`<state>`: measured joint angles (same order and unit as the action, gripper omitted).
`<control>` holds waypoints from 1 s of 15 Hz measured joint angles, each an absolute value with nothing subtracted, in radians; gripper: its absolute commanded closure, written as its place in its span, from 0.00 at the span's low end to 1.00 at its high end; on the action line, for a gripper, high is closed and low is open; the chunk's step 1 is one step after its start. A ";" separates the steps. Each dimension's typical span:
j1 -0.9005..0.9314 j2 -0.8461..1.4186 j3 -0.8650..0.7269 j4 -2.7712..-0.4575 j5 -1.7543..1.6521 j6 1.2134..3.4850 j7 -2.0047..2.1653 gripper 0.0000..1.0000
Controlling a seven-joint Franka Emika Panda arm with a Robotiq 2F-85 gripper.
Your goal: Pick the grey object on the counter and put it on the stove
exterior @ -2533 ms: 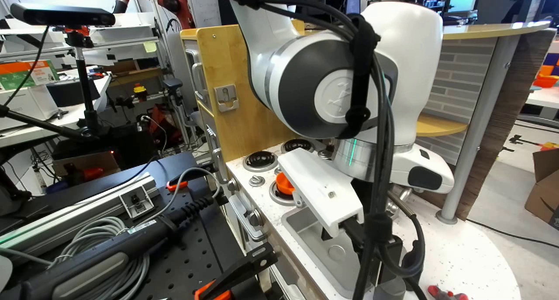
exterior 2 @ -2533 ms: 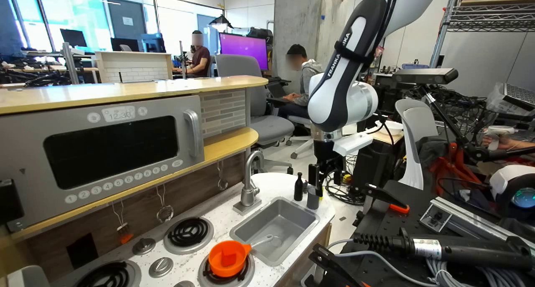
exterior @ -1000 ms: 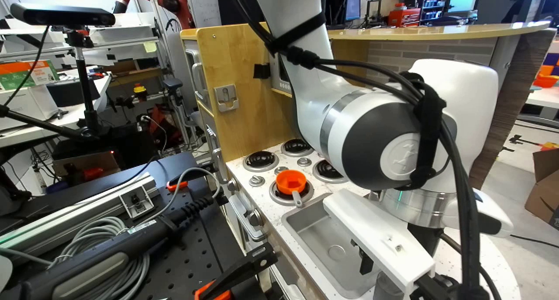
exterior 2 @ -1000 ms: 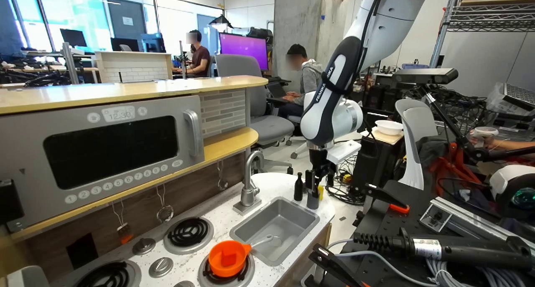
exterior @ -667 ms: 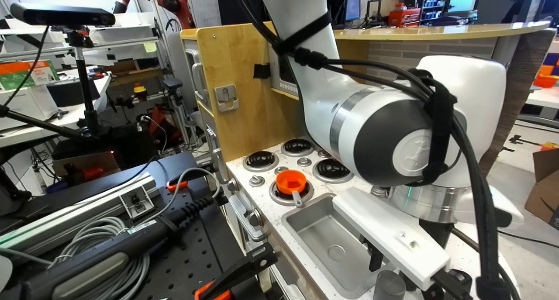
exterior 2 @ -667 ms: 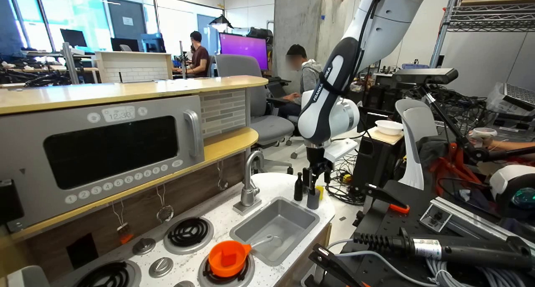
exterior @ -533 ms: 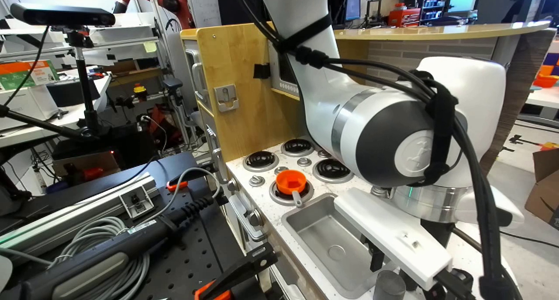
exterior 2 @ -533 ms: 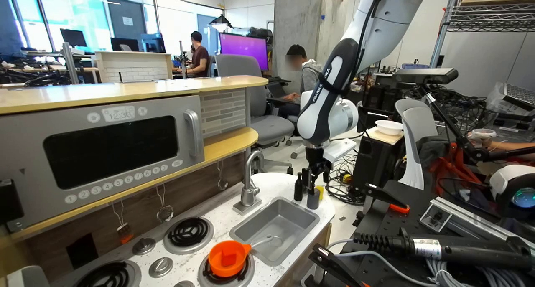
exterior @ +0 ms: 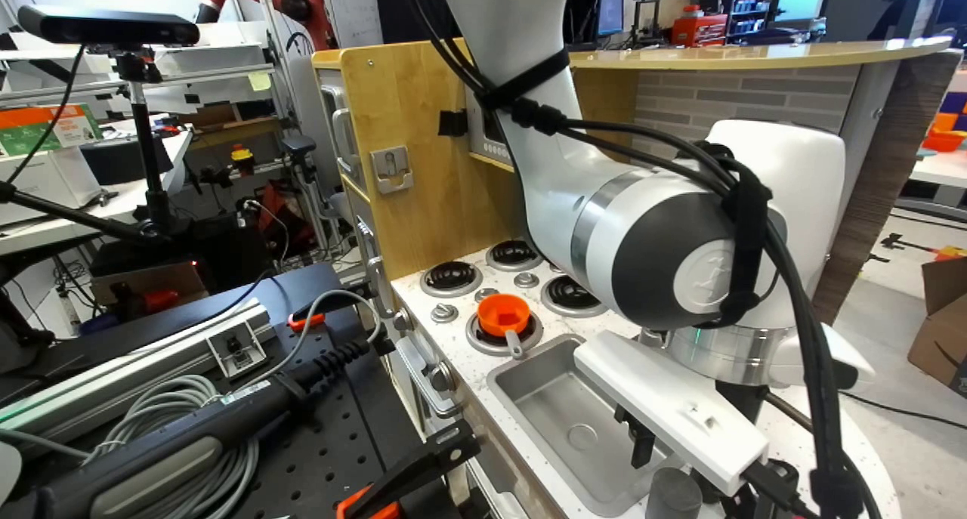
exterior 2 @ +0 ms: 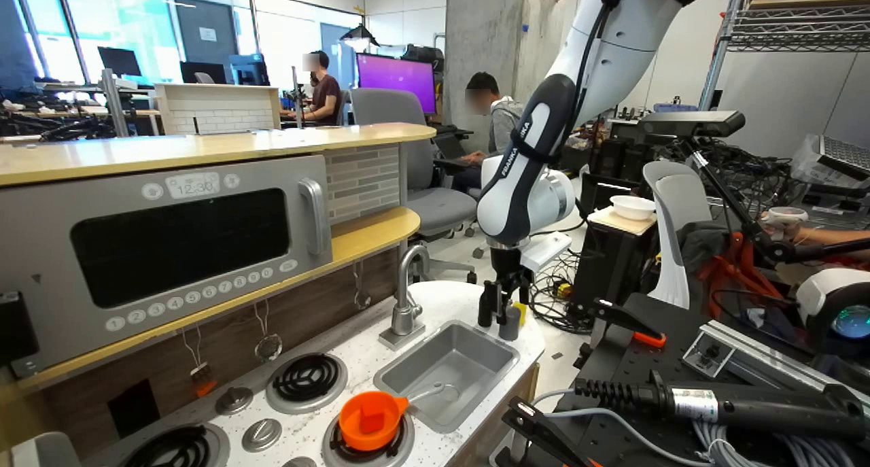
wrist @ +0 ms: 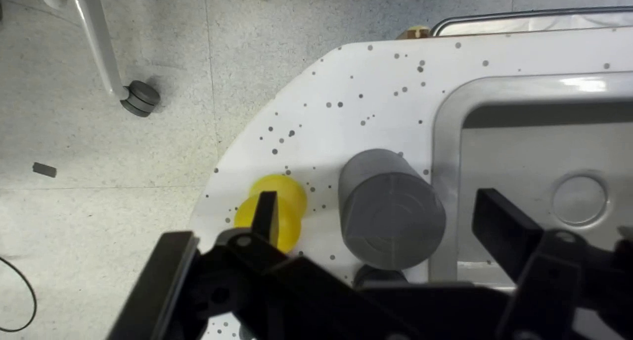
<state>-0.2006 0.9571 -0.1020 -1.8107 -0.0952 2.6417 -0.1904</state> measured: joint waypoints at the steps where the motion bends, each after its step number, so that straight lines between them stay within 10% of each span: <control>1: -0.199 0.957 -0.100 -1.810 -0.096 2.641 -0.195 0.00; 10: -0.192 0.965 -0.089 -1.796 -0.096 2.585 -0.219 0.73; 15: -0.185 0.967 -0.091 -1.789 -0.120 2.559 -0.227 0.85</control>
<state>-0.1854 0.9670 -0.0911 -1.7893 -0.1201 2.5590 -0.2271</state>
